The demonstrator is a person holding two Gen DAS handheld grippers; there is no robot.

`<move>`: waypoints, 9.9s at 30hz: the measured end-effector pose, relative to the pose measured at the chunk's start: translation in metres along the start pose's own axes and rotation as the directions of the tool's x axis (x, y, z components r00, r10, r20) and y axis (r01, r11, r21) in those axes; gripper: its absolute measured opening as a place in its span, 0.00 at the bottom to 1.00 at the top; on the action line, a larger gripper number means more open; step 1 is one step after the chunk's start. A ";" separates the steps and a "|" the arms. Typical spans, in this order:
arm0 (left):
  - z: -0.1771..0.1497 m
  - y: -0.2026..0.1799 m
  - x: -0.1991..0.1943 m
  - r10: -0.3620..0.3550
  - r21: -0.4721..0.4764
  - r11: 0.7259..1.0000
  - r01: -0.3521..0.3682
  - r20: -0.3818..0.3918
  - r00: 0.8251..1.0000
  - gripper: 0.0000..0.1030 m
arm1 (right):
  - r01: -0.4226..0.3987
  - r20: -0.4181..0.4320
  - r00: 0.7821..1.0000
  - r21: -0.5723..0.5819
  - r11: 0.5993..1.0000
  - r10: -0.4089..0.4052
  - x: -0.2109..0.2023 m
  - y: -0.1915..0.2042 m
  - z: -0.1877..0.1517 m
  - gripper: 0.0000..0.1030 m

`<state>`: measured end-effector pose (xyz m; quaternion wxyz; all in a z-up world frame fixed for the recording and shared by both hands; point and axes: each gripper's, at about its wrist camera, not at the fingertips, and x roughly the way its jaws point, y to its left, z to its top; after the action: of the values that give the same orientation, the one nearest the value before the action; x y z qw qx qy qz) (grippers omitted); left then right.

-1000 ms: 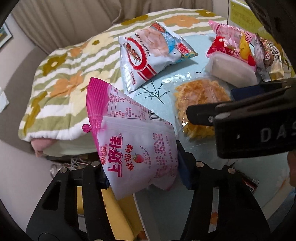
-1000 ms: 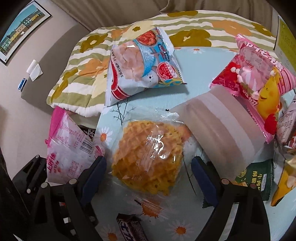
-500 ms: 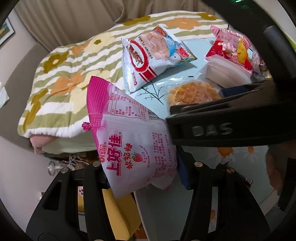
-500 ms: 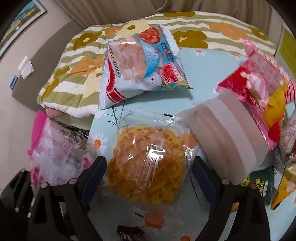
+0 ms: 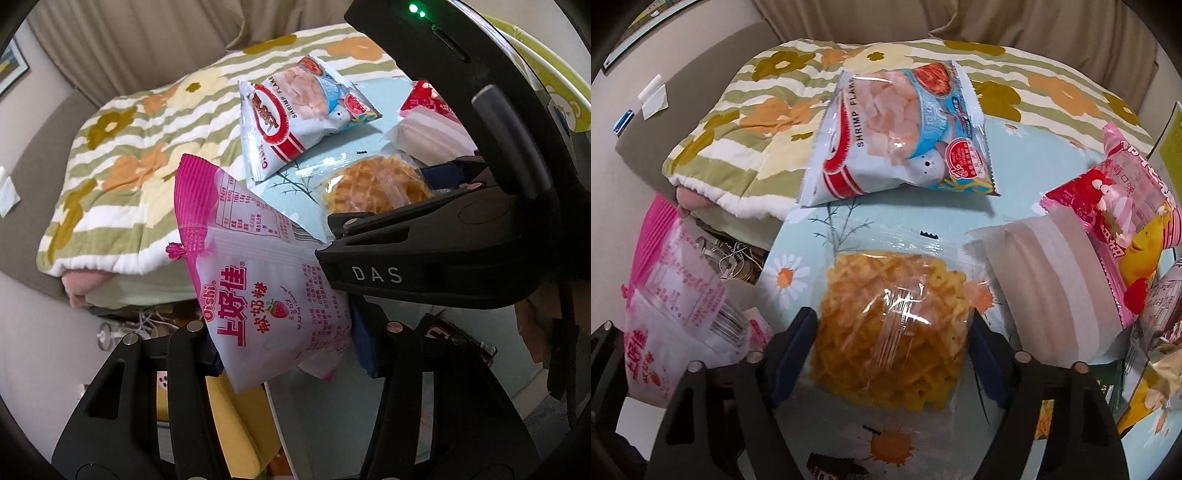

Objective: Organize snacks
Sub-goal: 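Grasp the wrapped waffle packet with the right tool and lift it, then carry both packets over the box and open both tools to drop them inside, then withdraw both tools from the box back toward the remaining snacks, then grasp the chocolate bar with the left tool while the right tool grasps the green cracker packet, then carry both snacks over the box and open both tools to drop them inside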

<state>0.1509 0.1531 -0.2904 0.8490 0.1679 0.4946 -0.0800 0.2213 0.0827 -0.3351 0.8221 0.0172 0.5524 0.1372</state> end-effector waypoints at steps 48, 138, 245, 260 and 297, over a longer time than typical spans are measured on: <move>0.226 -0.202 -0.164 -0.220 0.127 0.975 0.184 0.405 0.887 0.47 | 0.076 0.442 0.877 0.257 0.963 -0.187 -0.312 -0.274 -0.011 0.63; 0.103 -0.064 -0.184 0.105 -0.384 0.922 -0.041 0.147 0.984 1.00 | -0.042 0.387 0.918 -0.109 0.993 0.082 -0.286 -0.201 -0.030 0.99; 0.092 -0.047 -0.120 -0.176 -0.403 0.887 0.227 0.159 0.971 0.26 | -0.133 0.054 0.987 -0.271 0.953 0.153 -0.200 -0.128 -0.007 0.41; 0.235 -0.183 -0.146 -0.366 -0.101 0.908 0.406 0.280 0.888 0.26 | 0.029 0.271 0.961 0.078 0.997 -0.049 -0.305 -0.295 -0.007 0.41; 0.273 -0.320 -0.070 -0.293 -0.001 0.956 0.294 0.059 0.954 1.00 | -0.052 0.182 0.983 0.274 0.960 0.002 -0.278 -0.441 -0.027 0.42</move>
<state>0.2418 -0.2469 -0.1717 0.8425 0.0860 0.4897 -0.2075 0.1901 -0.4124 -0.1735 0.8559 0.1523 0.4895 0.0675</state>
